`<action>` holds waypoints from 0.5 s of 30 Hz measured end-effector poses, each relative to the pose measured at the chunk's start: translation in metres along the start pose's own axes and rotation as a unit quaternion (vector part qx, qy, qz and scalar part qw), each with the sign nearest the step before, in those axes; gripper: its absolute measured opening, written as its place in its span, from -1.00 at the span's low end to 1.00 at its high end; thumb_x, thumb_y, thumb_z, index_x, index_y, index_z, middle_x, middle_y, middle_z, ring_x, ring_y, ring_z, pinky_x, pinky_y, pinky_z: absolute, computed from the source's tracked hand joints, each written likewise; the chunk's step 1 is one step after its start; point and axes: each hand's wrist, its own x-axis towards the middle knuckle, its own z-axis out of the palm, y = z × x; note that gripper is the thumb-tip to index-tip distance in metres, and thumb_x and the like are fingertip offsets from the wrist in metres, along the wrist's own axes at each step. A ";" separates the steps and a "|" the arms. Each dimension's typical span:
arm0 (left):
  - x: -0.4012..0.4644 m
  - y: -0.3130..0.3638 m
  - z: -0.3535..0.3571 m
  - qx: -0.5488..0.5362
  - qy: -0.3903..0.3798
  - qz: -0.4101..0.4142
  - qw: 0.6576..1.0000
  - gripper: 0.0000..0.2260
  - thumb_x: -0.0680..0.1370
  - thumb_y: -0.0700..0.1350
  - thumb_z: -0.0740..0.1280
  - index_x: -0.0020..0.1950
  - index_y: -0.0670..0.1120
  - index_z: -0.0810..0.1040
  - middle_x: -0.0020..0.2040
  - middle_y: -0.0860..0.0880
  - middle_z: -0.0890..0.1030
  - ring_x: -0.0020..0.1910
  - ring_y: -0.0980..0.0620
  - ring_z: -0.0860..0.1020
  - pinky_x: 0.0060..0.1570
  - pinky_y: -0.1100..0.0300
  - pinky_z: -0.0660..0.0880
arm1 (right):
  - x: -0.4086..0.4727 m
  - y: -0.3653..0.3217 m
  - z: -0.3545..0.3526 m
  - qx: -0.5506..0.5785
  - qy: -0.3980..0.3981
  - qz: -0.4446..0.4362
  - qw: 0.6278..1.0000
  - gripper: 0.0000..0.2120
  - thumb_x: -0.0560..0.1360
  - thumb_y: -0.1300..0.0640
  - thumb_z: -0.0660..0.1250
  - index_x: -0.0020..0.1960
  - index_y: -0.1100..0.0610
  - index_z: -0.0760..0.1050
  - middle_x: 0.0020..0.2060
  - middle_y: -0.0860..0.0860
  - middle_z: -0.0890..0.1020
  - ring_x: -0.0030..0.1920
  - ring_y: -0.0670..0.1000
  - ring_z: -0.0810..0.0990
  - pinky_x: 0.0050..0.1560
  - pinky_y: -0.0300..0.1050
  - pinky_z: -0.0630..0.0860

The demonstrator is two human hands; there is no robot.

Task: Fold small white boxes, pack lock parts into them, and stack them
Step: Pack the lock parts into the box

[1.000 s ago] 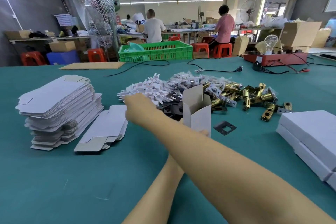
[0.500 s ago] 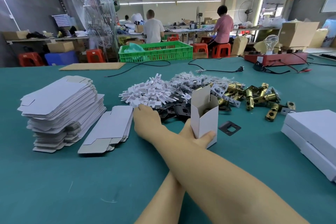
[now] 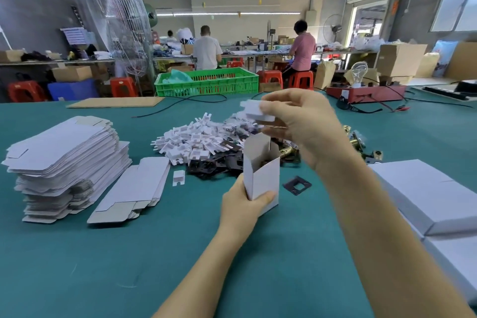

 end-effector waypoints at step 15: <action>-0.006 0.009 0.001 0.019 -0.021 0.029 0.999 -0.66 0.43 -0.15 0.51 -0.03 0.29 0.54 -0.10 0.40 0.62 -0.10 0.38 0.57 -0.24 0.53 0.42 | 0.008 0.002 -0.097 -0.177 -0.047 0.089 0.979 -0.81 0.43 0.19 0.47 -0.03 0.28 0.60 -0.28 0.17 0.69 -0.31 0.06 0.70 -0.35 -0.27 0.58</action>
